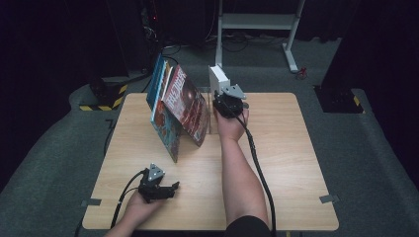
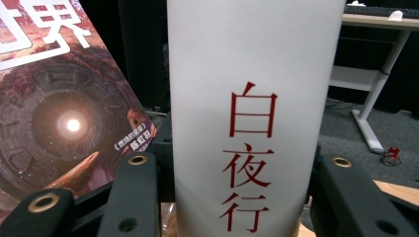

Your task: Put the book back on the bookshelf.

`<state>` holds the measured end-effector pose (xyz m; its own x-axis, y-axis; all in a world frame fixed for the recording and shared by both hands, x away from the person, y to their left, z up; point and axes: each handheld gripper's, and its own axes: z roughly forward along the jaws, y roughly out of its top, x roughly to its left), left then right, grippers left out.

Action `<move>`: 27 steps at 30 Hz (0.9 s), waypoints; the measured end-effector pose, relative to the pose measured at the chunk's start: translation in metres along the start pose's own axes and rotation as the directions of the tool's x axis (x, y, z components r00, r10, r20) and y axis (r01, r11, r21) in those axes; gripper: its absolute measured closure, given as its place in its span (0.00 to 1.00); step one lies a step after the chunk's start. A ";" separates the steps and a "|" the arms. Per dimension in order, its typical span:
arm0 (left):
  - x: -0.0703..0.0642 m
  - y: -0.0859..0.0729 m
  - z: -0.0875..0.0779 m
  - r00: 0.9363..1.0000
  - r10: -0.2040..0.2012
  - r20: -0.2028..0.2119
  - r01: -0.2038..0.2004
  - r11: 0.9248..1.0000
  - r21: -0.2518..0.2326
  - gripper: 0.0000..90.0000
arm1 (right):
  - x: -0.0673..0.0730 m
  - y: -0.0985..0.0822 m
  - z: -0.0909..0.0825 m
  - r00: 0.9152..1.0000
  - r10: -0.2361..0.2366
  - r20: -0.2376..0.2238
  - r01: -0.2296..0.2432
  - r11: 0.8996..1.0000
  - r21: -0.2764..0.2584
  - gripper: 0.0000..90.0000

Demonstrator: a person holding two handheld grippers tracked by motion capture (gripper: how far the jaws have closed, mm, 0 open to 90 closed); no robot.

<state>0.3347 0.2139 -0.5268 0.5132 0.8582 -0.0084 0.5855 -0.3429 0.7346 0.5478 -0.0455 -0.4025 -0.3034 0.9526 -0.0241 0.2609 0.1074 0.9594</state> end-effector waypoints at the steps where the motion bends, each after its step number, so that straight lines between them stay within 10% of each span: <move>1: 0.000 0.000 0.000 1.000 -0.001 0.001 0.001 1.000 0.000 0.23 | 0.000 -0.001 0.000 1.000 0.002 0.000 -0.002 1.000 -0.003 0.60; 27: -0.002 0.000 0.000 1.000 0.006 -0.002 -0.006 1.000 0.001 0.23 | -0.001 -0.014 0.000 1.000 0.001 -0.010 -0.001 1.000 0.022 0.60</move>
<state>0.3336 0.2124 -0.5270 0.5149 0.8572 -0.0026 0.5832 -0.3480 0.7340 0.5446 -0.0475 -0.4161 -0.3120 0.9499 -0.0200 0.2812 0.1124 0.9530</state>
